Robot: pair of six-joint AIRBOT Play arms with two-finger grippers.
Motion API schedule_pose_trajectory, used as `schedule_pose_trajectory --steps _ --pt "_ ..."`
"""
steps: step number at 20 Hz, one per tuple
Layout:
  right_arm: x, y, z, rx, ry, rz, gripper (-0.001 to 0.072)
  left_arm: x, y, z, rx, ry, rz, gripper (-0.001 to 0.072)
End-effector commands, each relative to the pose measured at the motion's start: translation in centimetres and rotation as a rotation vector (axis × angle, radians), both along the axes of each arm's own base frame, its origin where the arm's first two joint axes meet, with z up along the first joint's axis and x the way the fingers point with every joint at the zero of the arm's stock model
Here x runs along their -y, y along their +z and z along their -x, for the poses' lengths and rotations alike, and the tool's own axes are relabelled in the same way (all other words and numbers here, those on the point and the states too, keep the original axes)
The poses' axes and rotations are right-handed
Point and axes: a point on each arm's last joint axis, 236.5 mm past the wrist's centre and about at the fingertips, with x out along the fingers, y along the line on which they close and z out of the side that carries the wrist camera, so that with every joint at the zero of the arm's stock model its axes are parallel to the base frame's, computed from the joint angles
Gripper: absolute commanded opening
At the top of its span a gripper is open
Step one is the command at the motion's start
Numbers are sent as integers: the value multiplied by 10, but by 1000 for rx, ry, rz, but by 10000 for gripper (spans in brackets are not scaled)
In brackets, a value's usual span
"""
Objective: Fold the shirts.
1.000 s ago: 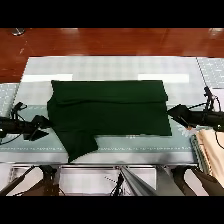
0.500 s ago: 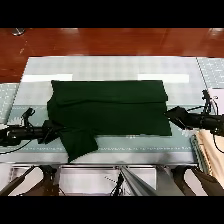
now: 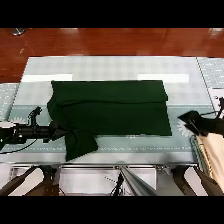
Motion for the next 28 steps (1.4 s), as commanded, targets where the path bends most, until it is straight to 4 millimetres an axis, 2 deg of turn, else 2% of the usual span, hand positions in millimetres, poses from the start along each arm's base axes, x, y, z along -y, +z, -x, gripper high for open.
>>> schedule_pose_trajectory --steps 1,3,5,8,13,16,17,20,22,24,26,28 --pt "11 -25 53 -225 -43 5 620 3 3 0 5 -4 11 22" --pt "-10 -28 55 -226 -9 -65 620 3 3 -1 6 -1 13 23" --pt "-16 -34 60 -265 1 -107 619 3 3 -1 6 -1 14 23" --pt "-30 -31 36 -188 -5 -206 619 3 3 -1 7 0 14 23" --pt "-53 -49 38 -250 85 -247 619 5 7 -6 16 19 32 23" --pt "-61 -57 19 -226 56 -266 618 5 7 -6 16 19 32 23" --pt "-63 -58 12 -210 56 -266 562 5 7 -6 16 19 32 23" --pt "-68 -50 -8 -149 135 -241 12 4 9 -8 22 14 30 23" --pt "-58 -34 -26 -104 189 -194 19 3 24 -17 54 -15 40 23" --pt "-48 -9 -42 -78 268 -158 18 -3 44 -35 113 -39 32 23" --pt "-48 13 -63 -27 310 -136 18 -13 66 -65 200 -16 9 23" --pt "-49 24 -85 13 338 -108 19 -24 84 -98 267 46 -3 23"
